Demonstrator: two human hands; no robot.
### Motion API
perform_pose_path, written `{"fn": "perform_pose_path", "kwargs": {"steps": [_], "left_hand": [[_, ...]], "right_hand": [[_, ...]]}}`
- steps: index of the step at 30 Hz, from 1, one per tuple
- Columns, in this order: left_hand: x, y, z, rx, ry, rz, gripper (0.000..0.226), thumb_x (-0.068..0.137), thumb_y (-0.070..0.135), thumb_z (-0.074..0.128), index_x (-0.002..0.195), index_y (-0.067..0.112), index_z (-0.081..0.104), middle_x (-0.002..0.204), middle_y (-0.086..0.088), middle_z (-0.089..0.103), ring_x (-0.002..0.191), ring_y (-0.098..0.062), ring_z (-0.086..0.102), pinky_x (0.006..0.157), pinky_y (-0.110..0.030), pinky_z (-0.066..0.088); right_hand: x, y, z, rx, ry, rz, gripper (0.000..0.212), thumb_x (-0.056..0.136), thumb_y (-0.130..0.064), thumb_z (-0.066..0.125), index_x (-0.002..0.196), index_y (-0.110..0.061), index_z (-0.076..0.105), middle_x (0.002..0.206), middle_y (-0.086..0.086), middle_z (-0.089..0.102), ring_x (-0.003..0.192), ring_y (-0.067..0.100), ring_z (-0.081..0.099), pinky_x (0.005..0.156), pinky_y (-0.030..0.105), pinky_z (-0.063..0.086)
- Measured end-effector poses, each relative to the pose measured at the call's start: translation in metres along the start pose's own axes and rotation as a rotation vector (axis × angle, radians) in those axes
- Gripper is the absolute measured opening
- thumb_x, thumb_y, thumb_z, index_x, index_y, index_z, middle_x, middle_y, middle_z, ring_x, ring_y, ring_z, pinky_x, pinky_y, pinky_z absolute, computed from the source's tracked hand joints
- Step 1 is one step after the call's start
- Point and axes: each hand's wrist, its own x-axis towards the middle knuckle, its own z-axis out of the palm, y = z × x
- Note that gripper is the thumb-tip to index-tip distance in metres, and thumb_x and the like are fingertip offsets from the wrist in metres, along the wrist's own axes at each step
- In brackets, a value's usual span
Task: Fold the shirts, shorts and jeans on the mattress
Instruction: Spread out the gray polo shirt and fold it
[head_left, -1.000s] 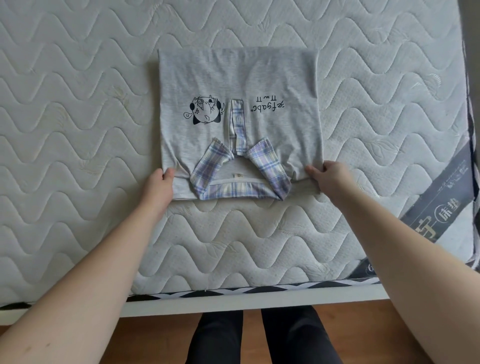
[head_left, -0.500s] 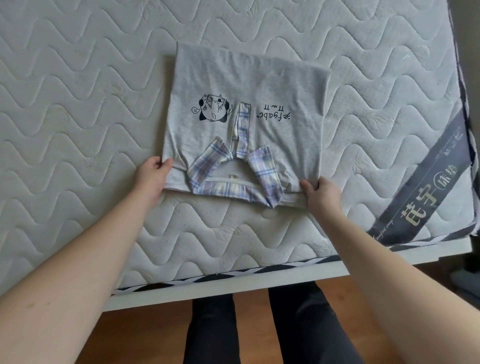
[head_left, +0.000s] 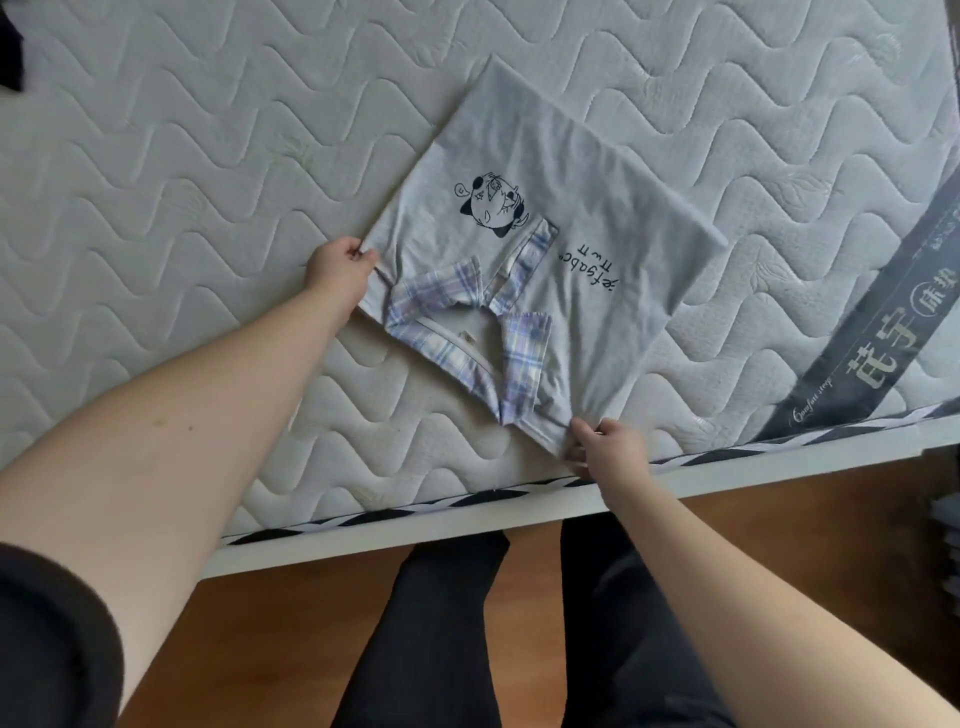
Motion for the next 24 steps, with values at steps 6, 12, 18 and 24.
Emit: {"fn": "perform_pose_path", "kwargs": {"steps": [6,12,18,24], "left_hand": [[0.022,0.013,-0.01,0.057,0.059,0.052,0.033,0.096,0.025,0.061,0.123,0.007,0.064,0.119,-0.013,0.067,0.11,-0.027,0.062,0.091,-0.029,0.045],[0.03,0.022,-0.017,0.091,0.092,0.073,0.029,0.096,0.026,0.059,0.12,0.012,0.067,0.121,-0.009,0.068,0.111,-0.024,0.062,0.086,-0.022,0.041],[0.036,0.035,-0.028,0.171,0.083,0.086,0.031,0.097,0.031,0.055,0.125,0.019,0.064,0.128,-0.004,0.065,0.119,-0.024,0.059,0.1,-0.031,0.044],[0.004,0.017,-0.033,0.176,0.223,0.098,0.04,0.094,0.029,0.056,0.134,0.021,0.053,0.134,-0.009,0.054,0.125,-0.028,0.049,0.101,-0.035,0.04]], "right_hand": [[-0.024,0.008,0.058,0.17,-0.155,0.181,0.018,0.093,-0.017,0.066,0.089,-0.002,0.059,0.082,0.016,0.071,0.063,0.021,0.074,0.048,0.027,0.053],[-0.054,-0.007,0.111,0.24,-0.267,0.345,0.028,0.093,-0.021,0.066,0.108,0.001,0.056,0.072,0.011,0.068,0.047,0.016,0.061,0.045,0.026,0.054],[-0.063,-0.018,0.127,0.059,-0.306,0.361,0.03,0.098,-0.029,0.059,0.091,0.0,0.062,0.084,0.015,0.072,0.061,0.022,0.068,0.044,0.026,0.052],[-0.063,-0.016,0.086,-0.411,-0.483,0.242,0.044,0.093,-0.045,0.061,0.093,-0.001,0.066,0.072,0.006,0.072,0.057,0.017,0.067,0.051,0.023,0.049]]}}
